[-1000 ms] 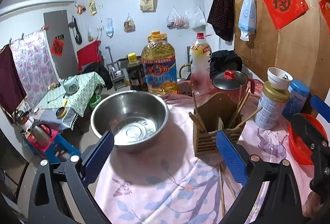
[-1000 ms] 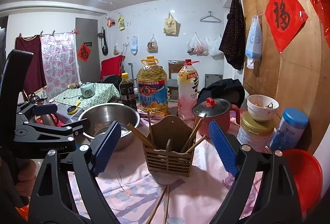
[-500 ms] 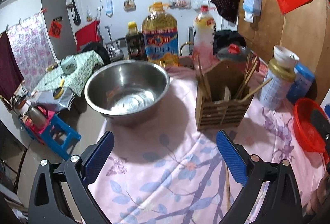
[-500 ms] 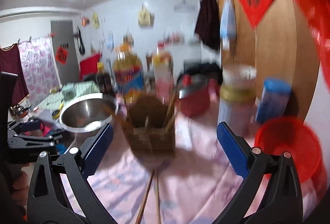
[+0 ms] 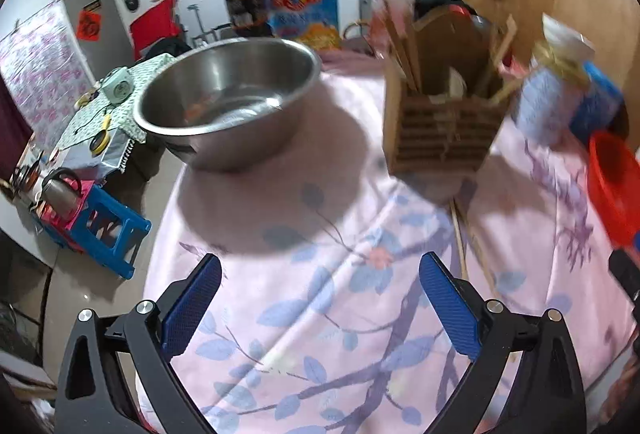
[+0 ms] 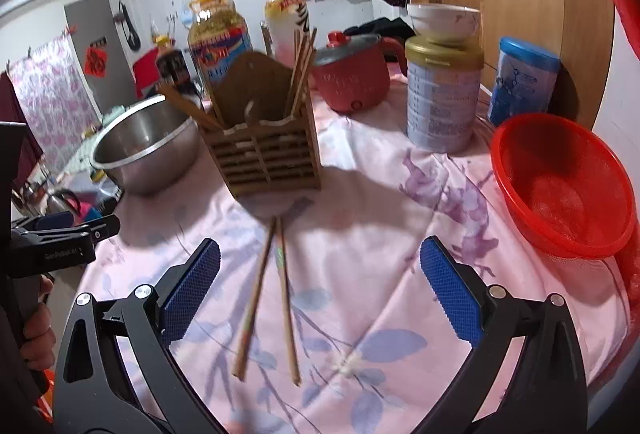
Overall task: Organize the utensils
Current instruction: 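Move both open tools down to the last two chopsticks on the cloth, then close the left tool on one chopstick while the right tool grasps the other chopstick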
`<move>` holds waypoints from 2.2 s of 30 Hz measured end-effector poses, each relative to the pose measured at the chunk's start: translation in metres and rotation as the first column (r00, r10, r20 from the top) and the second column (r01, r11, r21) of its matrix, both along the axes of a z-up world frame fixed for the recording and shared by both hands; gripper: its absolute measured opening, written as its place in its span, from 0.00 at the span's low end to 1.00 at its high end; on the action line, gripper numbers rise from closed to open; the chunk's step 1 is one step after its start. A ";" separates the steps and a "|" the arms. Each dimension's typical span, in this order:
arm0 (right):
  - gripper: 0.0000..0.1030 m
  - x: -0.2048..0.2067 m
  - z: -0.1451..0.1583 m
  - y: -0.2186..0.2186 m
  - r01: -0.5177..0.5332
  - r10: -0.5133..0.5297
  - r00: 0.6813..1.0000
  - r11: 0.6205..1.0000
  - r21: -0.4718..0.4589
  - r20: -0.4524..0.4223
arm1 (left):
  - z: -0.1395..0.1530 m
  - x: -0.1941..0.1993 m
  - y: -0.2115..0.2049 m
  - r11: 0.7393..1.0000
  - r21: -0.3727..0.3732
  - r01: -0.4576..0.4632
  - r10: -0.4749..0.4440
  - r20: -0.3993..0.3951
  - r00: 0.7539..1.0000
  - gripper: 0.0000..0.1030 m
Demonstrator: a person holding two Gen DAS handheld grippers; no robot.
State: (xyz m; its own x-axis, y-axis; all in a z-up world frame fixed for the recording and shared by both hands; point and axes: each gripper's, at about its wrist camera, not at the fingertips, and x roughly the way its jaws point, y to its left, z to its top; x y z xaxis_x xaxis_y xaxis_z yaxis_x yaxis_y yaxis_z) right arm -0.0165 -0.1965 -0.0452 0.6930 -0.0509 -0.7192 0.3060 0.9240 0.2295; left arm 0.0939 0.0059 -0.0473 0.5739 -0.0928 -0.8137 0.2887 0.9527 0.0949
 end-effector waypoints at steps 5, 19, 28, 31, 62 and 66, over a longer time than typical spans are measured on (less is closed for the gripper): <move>0.94 -0.006 -0.011 -0.005 0.010 -0.010 0.999 1.000 -0.001 -0.042 | -0.031 -0.018 -0.016 0.994 0.035 0.099 -0.098 -0.042 0.994 0.94; 0.94 -0.016 -0.035 -0.021 -0.015 0.019 0.991 0.999 0.030 -0.134 | -0.078 -0.077 -0.051 0.943 -0.035 0.330 -0.332 -0.100 0.938 0.94; 0.94 -0.013 -0.040 -0.028 -0.091 0.088 0.985 0.996 -0.015 -0.148 | -0.101 -0.092 -0.065 0.940 -0.091 0.330 -0.338 -0.105 0.935 0.55; 0.94 -0.012 -0.040 -0.027 -0.123 0.116 0.982 0.992 -0.034 -0.151 | -0.106 -0.098 -0.070 0.936 -0.103 0.337 -0.346 -0.096 0.933 0.42; 0.35 0.125 -0.079 0.001 -0.195 0.219 0.964 0.968 0.155 -0.152 | -0.038 -0.039 0.014 0.981 -0.089 0.175 -0.183 -0.092 0.979 0.05; 0.27 0.155 -0.100 0.005 -0.203 0.236 0.945 0.966 0.159 -0.225 | -0.032 -0.033 0.021 0.983 -0.098 0.155 -0.165 -0.104 0.981 0.05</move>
